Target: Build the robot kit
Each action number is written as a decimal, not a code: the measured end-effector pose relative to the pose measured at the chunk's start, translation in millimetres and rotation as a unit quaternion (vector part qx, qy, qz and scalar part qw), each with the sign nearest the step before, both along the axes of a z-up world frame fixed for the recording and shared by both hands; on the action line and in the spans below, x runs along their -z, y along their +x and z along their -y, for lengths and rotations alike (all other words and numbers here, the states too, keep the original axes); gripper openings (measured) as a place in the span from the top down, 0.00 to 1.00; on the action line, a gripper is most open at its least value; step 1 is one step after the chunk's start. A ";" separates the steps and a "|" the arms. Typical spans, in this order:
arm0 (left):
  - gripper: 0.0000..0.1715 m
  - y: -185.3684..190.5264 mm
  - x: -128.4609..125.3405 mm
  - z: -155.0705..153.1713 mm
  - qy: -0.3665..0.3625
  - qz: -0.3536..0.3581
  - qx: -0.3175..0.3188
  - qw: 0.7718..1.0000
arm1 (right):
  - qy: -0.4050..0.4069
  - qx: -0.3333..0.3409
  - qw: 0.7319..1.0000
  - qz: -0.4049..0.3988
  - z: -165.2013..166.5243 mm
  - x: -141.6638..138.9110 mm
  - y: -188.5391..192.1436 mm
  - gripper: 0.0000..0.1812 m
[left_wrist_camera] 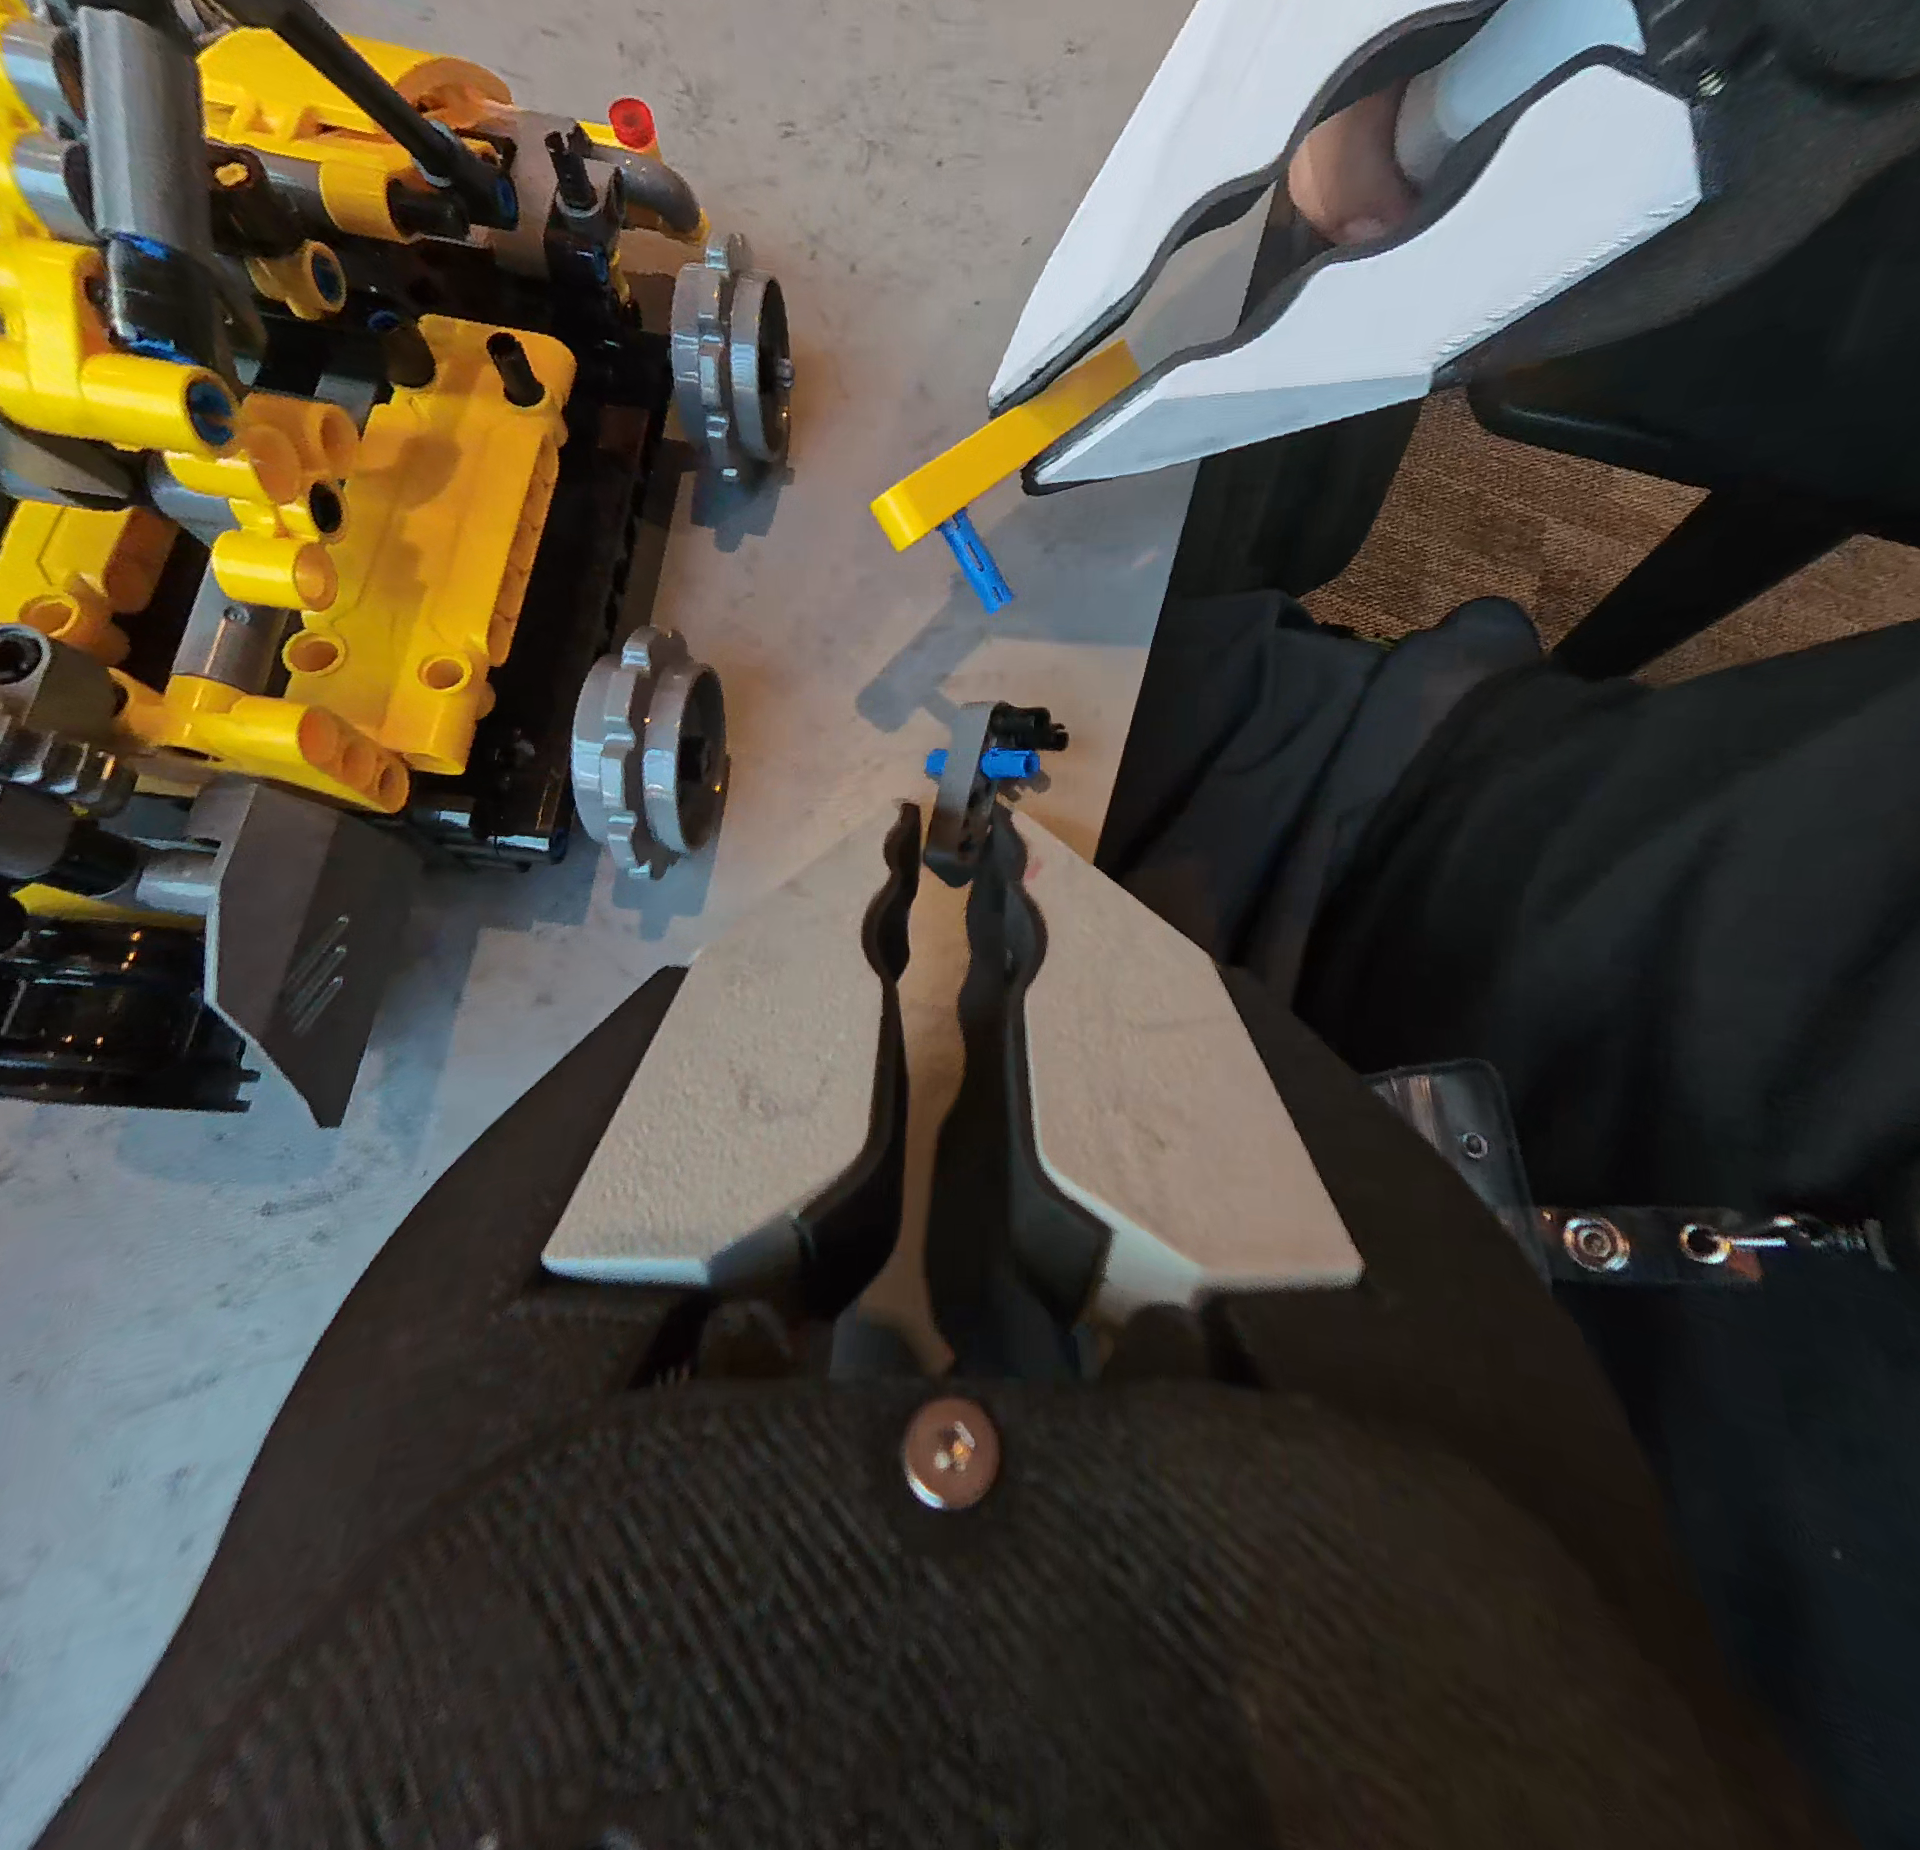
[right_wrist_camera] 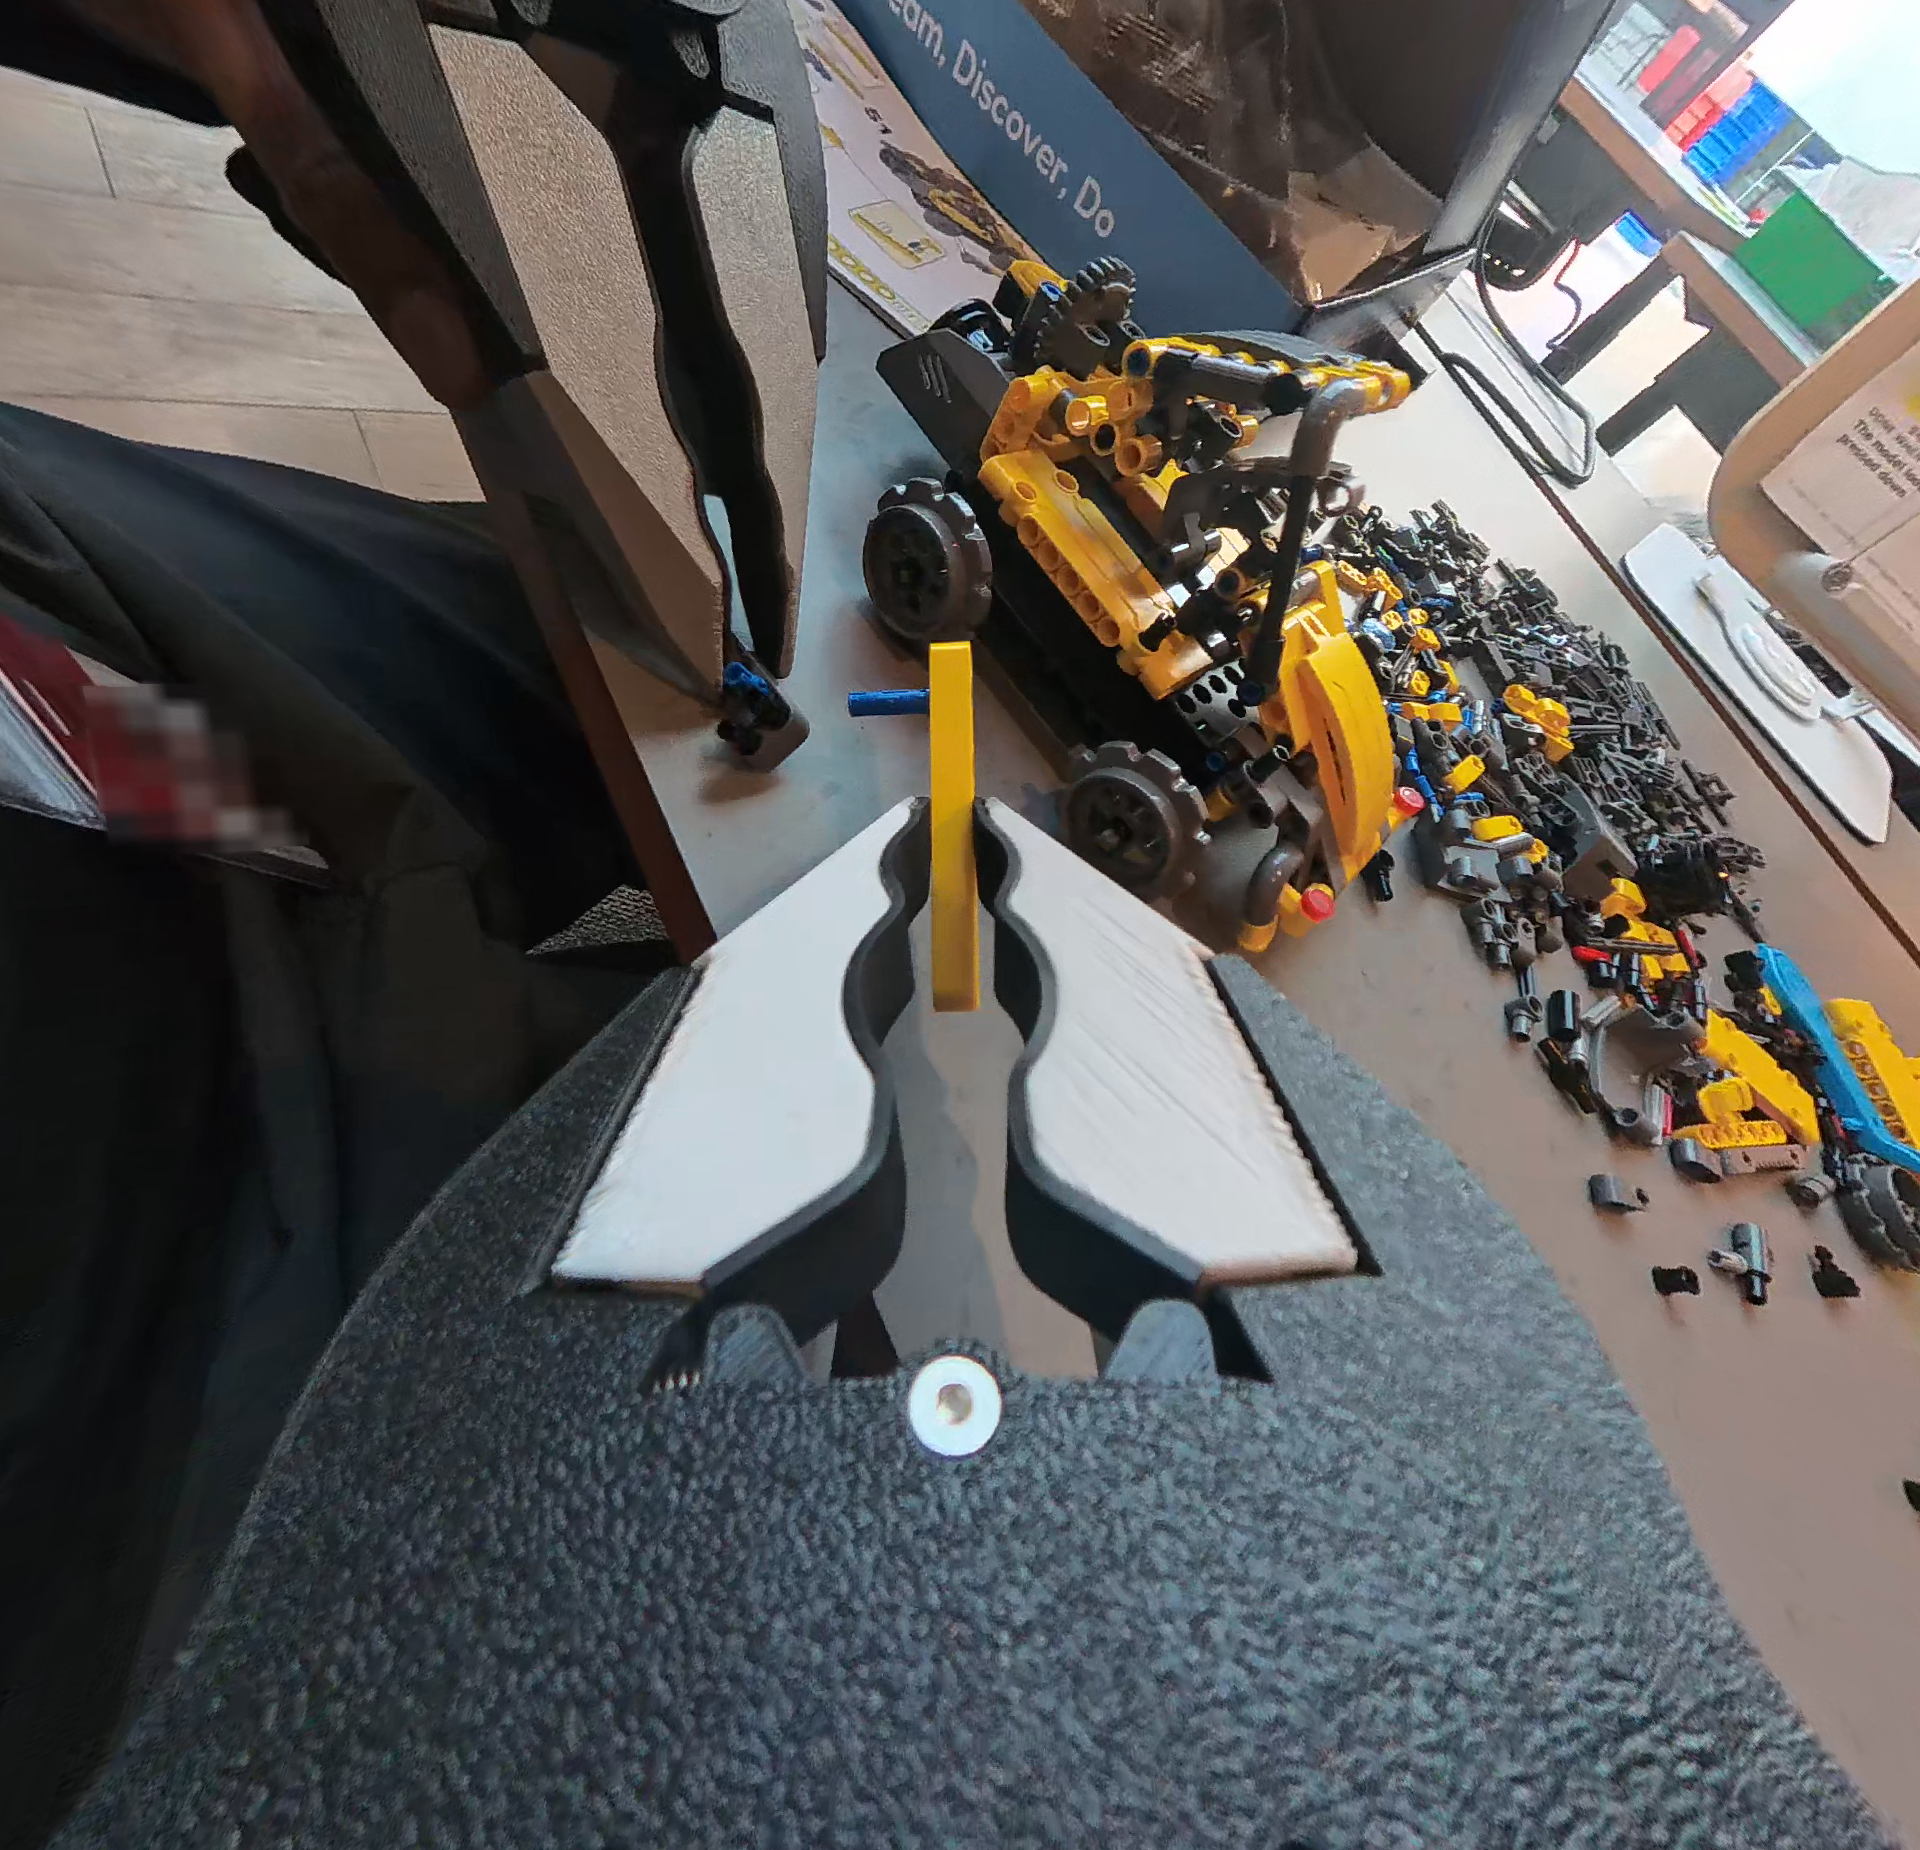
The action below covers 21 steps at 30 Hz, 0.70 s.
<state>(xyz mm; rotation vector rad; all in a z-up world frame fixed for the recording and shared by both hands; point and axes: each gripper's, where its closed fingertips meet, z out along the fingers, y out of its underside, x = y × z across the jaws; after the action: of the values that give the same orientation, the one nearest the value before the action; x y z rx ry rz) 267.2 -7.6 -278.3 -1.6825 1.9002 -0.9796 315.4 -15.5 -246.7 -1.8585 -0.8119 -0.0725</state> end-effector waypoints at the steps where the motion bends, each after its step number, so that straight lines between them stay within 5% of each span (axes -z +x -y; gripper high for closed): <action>1: 0.94 -0.6 0.0 -0.3 -0.001 0.000 0.000 1.000 | -0.001 -0.001 1.000 -0.001 0.1 0.1 -0.5 0.96; 11: 0.90 -9.7 -1.5 -2.4 0.009 0.004 -0.006 1.000 | 0.020 0.008 1.000 0.011 0.1 -2.9 3.7 0.96; 21: 0.90 -12.3 -35.0 0.9 0.004 0.076 -0.021 0.997 | 0.060 -0.021 0.997 -0.034 5.0 -26.7 -19.3 0.96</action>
<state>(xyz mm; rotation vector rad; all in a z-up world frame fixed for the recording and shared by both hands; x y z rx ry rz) 255.0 -8.5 -243.3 -1.5892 1.7617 -1.0519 296.1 -20.4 -220.1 -1.7217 -0.7833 -0.0305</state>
